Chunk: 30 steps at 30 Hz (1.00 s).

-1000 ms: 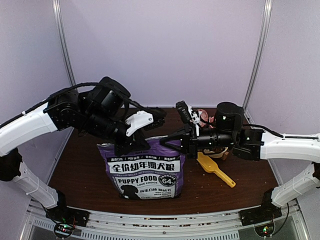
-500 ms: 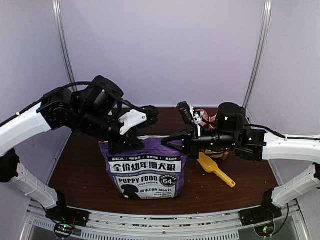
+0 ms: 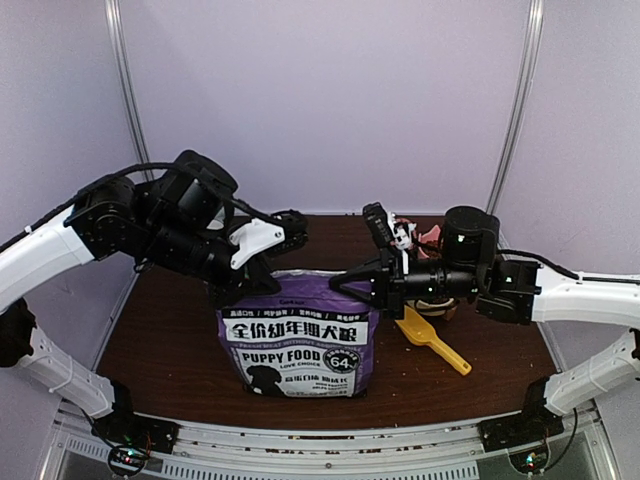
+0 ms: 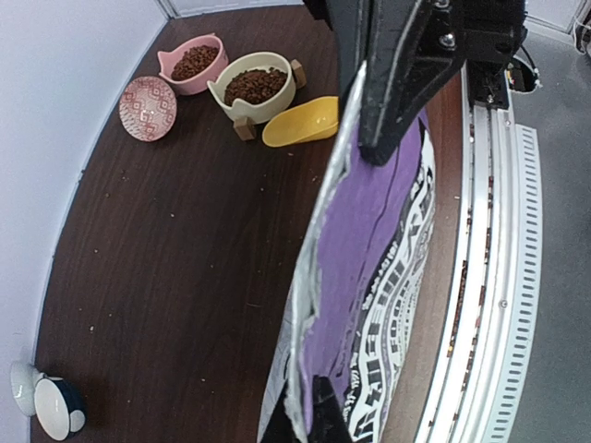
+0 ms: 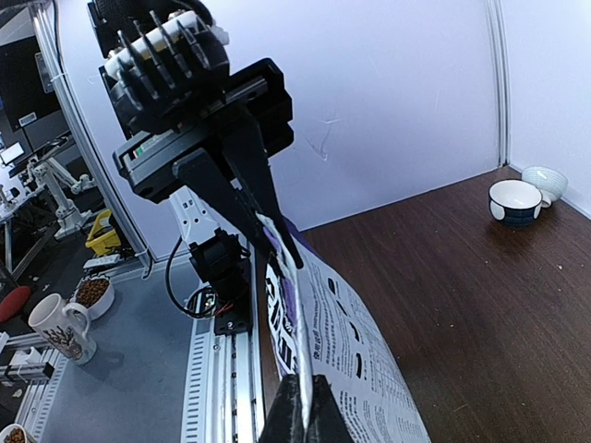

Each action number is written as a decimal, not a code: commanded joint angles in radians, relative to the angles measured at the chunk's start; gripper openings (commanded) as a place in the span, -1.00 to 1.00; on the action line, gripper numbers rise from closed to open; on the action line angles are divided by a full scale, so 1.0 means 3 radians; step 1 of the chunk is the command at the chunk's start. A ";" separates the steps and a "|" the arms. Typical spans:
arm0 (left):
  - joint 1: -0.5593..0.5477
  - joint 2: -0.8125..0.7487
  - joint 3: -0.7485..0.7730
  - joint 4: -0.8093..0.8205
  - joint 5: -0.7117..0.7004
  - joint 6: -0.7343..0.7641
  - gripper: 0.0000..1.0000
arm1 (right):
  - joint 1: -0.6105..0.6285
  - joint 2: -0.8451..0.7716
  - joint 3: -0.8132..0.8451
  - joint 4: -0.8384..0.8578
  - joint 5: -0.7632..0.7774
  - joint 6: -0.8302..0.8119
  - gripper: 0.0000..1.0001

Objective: Serve the pet food

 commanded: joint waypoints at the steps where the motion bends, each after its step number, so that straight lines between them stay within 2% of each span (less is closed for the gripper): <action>1: 0.0070 -0.0135 -0.0060 -0.0100 -0.0197 0.0016 -1.00 | -0.0029 -0.0199 -0.0029 0.0053 0.0050 -0.0039 -1.00; 3: 0.0079 -0.0148 -0.0066 -0.0104 -0.0227 0.0011 -1.00 | -0.0029 -0.0211 -0.0037 0.0043 0.0059 -0.0039 -1.00; 5: 0.0089 -0.0160 -0.0071 -0.0122 -0.0259 0.0004 -0.75 | -0.0034 -0.0225 -0.0048 0.0038 0.0066 -0.0039 -1.00; 6: 0.0094 -0.0166 -0.0076 -0.0125 -0.0266 0.0007 -0.71 | -0.0033 -0.0230 -0.0049 0.0033 0.0070 -0.0044 -1.00; 7: 0.0099 -0.0171 -0.0082 -0.0130 -0.0272 0.0008 -0.72 | -0.0035 -0.0237 -0.0054 0.0028 0.0071 -0.0044 -1.00; 9: 0.0111 -0.0186 -0.0096 -0.0133 -0.0268 0.0020 -1.00 | -0.0034 -0.0246 -0.0058 0.0023 0.0075 -0.0044 -1.00; 13: 0.0138 -0.0216 -0.0131 -0.0141 -0.0269 0.0035 -1.00 | -0.0040 -0.0267 -0.0068 0.0007 0.0086 -0.0049 -1.00; 15: 0.0154 -0.0227 -0.0133 -0.0155 -0.0317 0.0024 -0.69 | -0.0039 -0.0278 -0.0080 -0.0009 0.0089 -0.0053 -1.00; 16: 0.0164 -0.0236 -0.0133 -0.0160 -0.0327 0.0025 -0.64 | -0.0038 -0.0283 -0.0081 -0.0015 0.0091 -0.0054 -1.00; 17: 0.0173 -0.0247 -0.0137 -0.0162 -0.0331 0.0028 -0.69 | -0.0042 -0.0289 -0.0080 -0.0021 0.0091 -0.0055 -1.00; 18: 0.0181 -0.0254 -0.0142 -0.0157 -0.0324 0.0035 -0.91 | -0.0045 -0.0296 -0.0086 -0.0028 0.0091 -0.0055 -1.00; 19: 0.0186 -0.0264 -0.0147 -0.0161 -0.0314 0.0045 -1.00 | -0.0046 -0.0297 -0.0085 -0.0033 0.0096 -0.0055 -1.00; 23: 0.0224 -0.0285 -0.0176 -0.0158 -0.0346 0.0054 -0.99 | -0.0045 -0.0319 -0.0098 -0.0043 0.0106 -0.0054 -1.00; 25: 0.0247 -0.0303 -0.0188 -0.0166 -0.0382 0.0057 -0.74 | -0.0049 -0.0332 -0.0097 -0.0056 0.0111 -0.0055 -1.00; 27: 0.0268 -0.0323 -0.0203 -0.0167 -0.0390 0.0059 -0.67 | -0.0048 -0.0343 -0.0105 -0.0073 0.0116 -0.0060 -1.00; 28: 0.0277 -0.0335 -0.0207 -0.0166 -0.0390 0.0064 -0.74 | -0.0050 -0.0352 -0.0107 -0.0079 0.0121 -0.0060 -1.00; 29: 0.0283 -0.0344 -0.0214 -0.0167 -0.0384 0.0071 -0.98 | -0.0055 -0.0355 -0.0114 -0.0084 0.0122 -0.0057 -1.00; 30: 0.0292 -0.0354 -0.0221 -0.0168 -0.0367 0.0078 -1.00 | -0.0052 -0.0358 -0.0117 -0.0085 0.0127 -0.0059 -1.00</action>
